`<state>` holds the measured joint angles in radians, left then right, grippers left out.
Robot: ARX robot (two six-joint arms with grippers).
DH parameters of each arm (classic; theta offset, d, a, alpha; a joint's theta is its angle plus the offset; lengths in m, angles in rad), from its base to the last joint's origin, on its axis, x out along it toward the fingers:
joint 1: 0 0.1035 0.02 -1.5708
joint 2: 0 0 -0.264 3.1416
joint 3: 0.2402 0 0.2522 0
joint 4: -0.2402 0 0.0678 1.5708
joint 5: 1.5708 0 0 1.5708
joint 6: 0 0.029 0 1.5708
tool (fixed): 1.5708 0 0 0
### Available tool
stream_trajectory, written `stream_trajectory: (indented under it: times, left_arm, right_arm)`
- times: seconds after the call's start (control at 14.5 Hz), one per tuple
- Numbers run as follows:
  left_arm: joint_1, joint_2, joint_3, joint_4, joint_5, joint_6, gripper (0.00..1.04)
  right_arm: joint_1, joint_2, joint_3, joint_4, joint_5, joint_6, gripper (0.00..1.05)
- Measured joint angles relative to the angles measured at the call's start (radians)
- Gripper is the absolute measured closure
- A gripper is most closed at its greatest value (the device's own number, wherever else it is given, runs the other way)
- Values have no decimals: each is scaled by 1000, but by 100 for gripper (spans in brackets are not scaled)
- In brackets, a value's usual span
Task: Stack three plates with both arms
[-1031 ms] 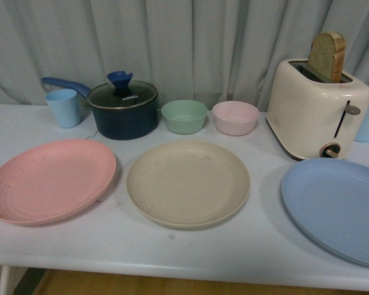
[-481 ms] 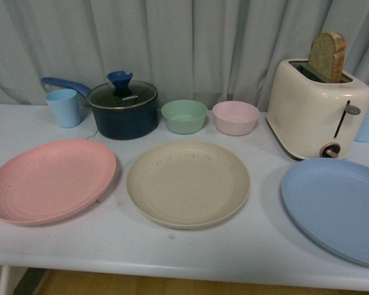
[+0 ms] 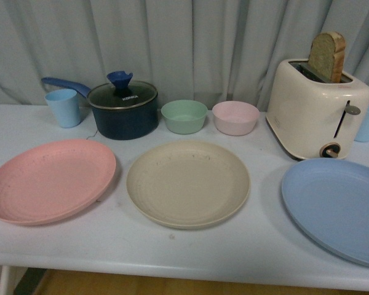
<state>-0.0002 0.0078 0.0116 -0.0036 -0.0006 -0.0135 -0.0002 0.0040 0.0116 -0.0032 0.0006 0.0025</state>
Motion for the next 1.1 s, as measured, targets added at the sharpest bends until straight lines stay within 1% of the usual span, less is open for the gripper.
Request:
stream_trajectory:
  times: [1.1]
  left_arm:
    - [0, 0, 0, 0, 0, 0, 7]
  right_arm:
    - [0, 0, 0, 0, 0, 0, 6]
